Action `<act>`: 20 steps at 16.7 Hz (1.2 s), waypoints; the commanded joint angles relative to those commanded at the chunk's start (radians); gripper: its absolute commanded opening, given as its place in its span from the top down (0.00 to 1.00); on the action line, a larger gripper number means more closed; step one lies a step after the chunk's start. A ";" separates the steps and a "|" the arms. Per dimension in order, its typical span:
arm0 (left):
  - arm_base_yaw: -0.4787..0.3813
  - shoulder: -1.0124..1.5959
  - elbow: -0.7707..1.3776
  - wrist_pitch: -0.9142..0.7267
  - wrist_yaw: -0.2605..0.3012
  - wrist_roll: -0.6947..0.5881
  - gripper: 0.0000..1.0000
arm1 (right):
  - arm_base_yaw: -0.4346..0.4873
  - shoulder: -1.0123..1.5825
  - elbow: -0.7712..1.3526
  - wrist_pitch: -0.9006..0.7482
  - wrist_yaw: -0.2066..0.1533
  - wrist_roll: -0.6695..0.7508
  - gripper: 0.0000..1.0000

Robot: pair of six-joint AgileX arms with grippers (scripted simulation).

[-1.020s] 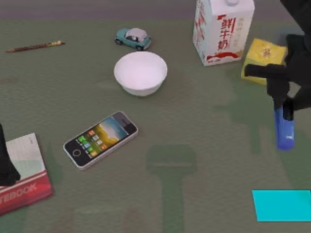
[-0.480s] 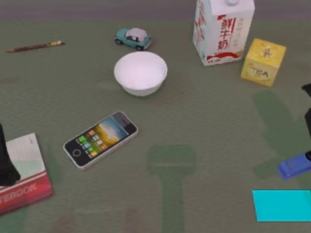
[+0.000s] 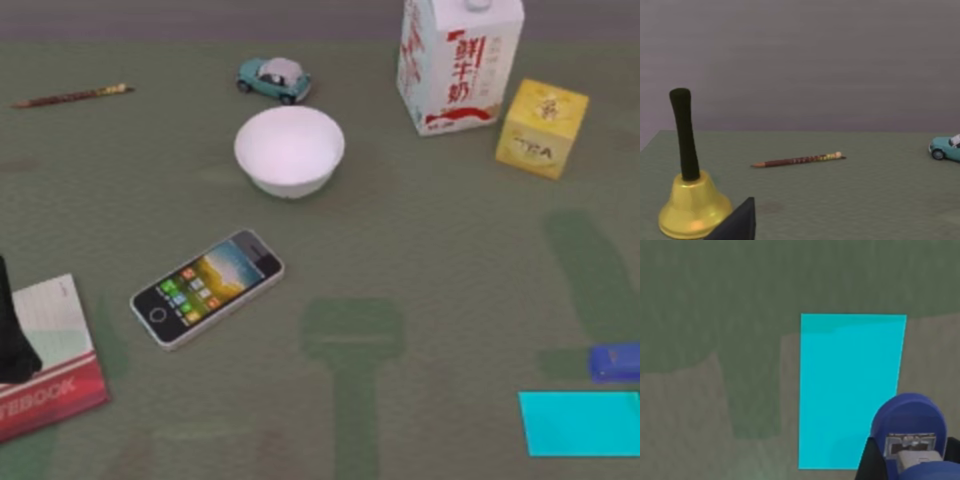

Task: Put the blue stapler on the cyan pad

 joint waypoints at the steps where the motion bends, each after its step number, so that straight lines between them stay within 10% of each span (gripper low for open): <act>1: 0.000 0.000 0.000 0.000 0.000 0.000 0.00 | 0.000 0.000 0.000 0.000 0.000 0.000 1.00; 20: 0.000 0.000 0.000 0.000 0.000 0.000 0.00 | 0.086 0.173 -0.264 0.438 0.000 0.088 1.00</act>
